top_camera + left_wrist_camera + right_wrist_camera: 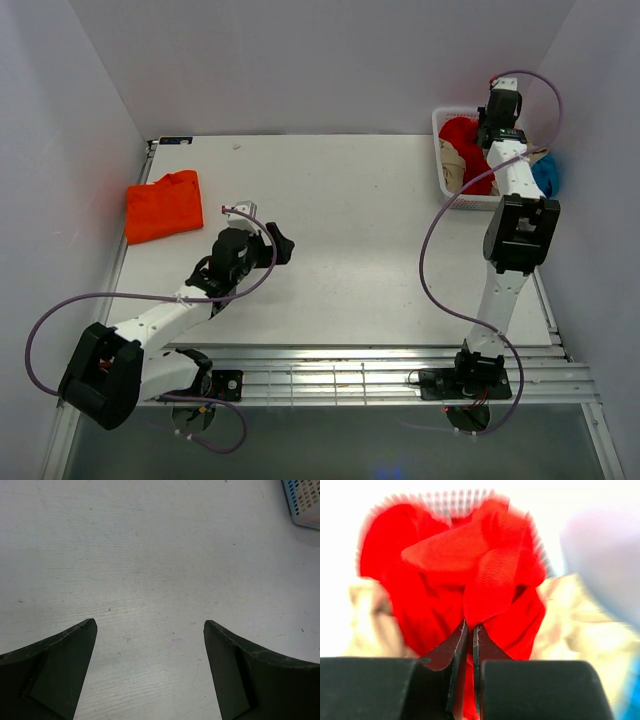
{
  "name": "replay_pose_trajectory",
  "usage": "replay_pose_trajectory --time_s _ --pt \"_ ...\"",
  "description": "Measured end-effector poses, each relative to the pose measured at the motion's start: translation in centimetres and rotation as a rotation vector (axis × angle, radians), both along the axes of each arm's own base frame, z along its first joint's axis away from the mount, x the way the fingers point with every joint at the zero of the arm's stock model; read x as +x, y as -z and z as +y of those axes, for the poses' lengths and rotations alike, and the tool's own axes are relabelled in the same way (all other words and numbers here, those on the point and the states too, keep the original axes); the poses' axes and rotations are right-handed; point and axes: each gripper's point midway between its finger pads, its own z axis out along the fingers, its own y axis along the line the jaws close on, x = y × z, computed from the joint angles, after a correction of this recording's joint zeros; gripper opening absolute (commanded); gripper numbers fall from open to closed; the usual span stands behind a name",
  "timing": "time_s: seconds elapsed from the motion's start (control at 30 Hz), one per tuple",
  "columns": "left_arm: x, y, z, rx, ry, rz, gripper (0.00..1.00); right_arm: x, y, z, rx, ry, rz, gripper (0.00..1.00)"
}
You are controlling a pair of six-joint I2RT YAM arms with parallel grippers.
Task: Fold and stack the t-shirts
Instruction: Grab crumpled tshirt from bin with the right arm, then move the tshirt to the center of the board
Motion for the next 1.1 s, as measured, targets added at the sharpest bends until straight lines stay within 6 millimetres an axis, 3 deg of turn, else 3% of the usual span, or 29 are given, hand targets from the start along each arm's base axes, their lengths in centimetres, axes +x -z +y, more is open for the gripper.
replay_pose_trajectory --time_s 0.07,0.17,0.3,0.43,0.57,0.73,0.83,0.97,1.1 --pt "-0.2 0.0 -0.1 -0.006 0.008 0.002 0.98 -0.7 -4.1 0.6 0.007 -0.019 -0.057 0.08" --pt "-0.7 0.1 -0.2 -0.018 0.02 0.004 0.98 -2.9 -12.1 2.2 0.015 -0.055 -0.175 0.08" --pt "-1.6 -0.5 -0.1 -0.044 0.033 -0.014 0.98 -7.2 -21.3 5.6 0.031 -0.132 -0.328 0.08" --pt "-2.4 -1.5 0.0 -0.076 0.049 -0.044 0.98 -10.9 -26.5 9.6 0.073 -0.237 -0.41 0.08" --pt "-3.0 -2.6 -0.2 -0.109 0.069 -0.071 0.98 -13.5 -28.0 15.0 0.12 -0.36 -0.412 0.08" --pt "-3.7 -4.8 -0.1 -0.148 0.078 -0.123 0.98 -16.5 -26.4 25.7 0.202 -0.609 -0.315 0.08" --pt "-3.9 -5.4 0.1 -0.154 0.072 -0.137 0.98 -18.8 -26.4 31.0 0.246 -0.738 -0.269 0.08" --pt "-3.7 -5.4 0.7 -0.131 0.04 -0.115 0.98 -21.2 -29.7 34.2 0.285 -0.824 -0.306 0.08" --pt "-3.6 -6.4 1.4 -0.124 0.004 -0.127 0.98 -23.2 -32.1 33.6 0.303 -0.831 -0.369 0.08"
